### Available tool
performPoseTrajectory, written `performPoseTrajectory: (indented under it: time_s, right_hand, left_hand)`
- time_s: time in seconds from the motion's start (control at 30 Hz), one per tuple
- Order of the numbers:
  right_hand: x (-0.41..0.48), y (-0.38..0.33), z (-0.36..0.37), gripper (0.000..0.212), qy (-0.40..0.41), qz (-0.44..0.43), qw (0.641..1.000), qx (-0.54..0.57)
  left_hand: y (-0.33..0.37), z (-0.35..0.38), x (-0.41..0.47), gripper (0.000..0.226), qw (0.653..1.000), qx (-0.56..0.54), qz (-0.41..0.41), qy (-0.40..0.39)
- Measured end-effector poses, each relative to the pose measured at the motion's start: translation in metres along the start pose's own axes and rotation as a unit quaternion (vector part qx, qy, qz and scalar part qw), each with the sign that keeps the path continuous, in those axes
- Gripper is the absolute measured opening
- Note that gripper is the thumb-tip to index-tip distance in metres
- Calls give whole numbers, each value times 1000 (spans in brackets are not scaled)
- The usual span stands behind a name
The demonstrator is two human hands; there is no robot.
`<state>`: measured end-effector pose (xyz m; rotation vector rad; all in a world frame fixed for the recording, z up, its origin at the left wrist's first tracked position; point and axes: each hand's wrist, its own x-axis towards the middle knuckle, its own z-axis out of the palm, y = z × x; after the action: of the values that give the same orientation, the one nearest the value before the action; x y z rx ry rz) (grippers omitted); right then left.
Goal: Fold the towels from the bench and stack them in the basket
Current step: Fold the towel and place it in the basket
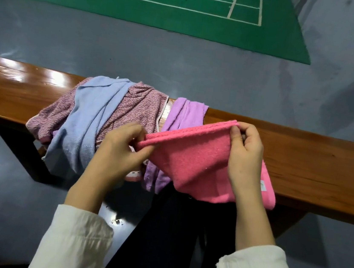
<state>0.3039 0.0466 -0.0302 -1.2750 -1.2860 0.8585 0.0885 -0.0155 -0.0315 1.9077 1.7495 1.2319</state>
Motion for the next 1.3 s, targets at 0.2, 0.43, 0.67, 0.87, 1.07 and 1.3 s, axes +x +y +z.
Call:
performPoseTrajectory:
  time_s: [0.2,0.43,0.67,0.87,1.07,1.3]
  right_hand:
    - [13,-29,-17,18,64,-48,997,6]
    - [22,-93,-47,11,159,-134,978,17]
    - [24,-147,-77,10,205,-164,964,46]
    - [43,-138,-64,13,137,-79,987,39]
    - [72,-168,-53,13,131,-110,983,73]
    - [57,-154,-58,12,145,-134,974,108]
  left_hand:
    - [37,-9,37,25,999,30,45,1]
    - [115,-6,71,9,972,-226,26,67]
    - [165,-16,77,15,952,-274,54,123]
    - [151,-23,98,19,959,-261,-11,111]
    - [169,-48,133,25,951,-266,47,149]
    - [170,-49,111,25,952,-244,103,153]
